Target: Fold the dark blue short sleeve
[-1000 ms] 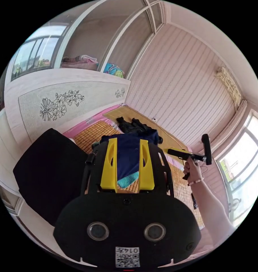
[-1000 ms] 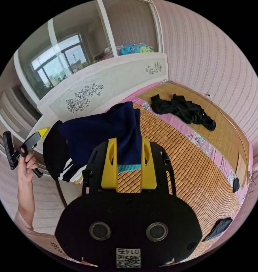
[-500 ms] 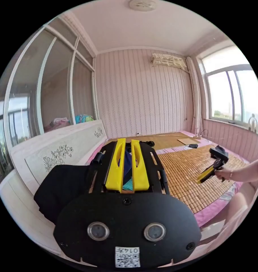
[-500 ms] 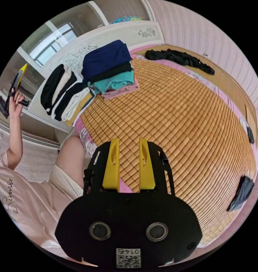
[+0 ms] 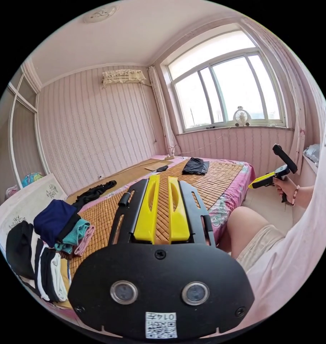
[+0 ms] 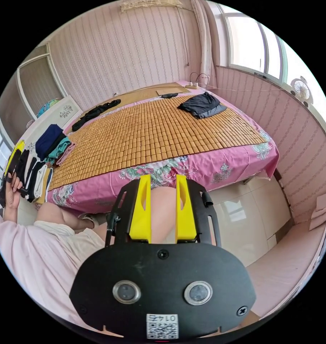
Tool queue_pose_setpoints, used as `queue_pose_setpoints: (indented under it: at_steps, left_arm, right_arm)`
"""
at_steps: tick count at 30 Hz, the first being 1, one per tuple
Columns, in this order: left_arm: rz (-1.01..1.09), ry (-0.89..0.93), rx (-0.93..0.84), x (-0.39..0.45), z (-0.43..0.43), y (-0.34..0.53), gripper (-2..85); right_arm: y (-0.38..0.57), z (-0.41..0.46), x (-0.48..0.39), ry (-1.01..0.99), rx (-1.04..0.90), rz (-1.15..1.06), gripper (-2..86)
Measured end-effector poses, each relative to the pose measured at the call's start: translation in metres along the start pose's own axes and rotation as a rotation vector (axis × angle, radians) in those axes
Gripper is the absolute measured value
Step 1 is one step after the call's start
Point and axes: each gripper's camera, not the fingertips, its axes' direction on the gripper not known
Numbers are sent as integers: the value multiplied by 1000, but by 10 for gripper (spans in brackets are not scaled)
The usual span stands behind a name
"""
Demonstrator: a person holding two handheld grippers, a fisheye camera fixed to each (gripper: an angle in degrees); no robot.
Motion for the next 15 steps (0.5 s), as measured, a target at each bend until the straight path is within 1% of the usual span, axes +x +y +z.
queue_pose_setpoints:
  at_steps: [4, 7, 11, 14, 15]
  left_arm:
    - [6, -6, 96, -4, -22, -24, 46]
    - [-43, -34, 122, -28, -36, -43, 45]
    - [-56, -101, 185, -47, -44, -65, 52]
    - [-135, -92, 268, -47, -45, -70, 62]
    - [-141, -90, 281, -45, -44, -70, 64]
  right_arm:
    - [29, -17, 25, -75, 76, 23, 107]
    - [50, -26, 39, -80, 113, 43, 102]
    - [68, -32, 61, -79, 102, 65, 98]
    - [83, -52, 81, -94, 184, 109, 89]
    - [90, -61, 87, -70, 212, 115, 80]
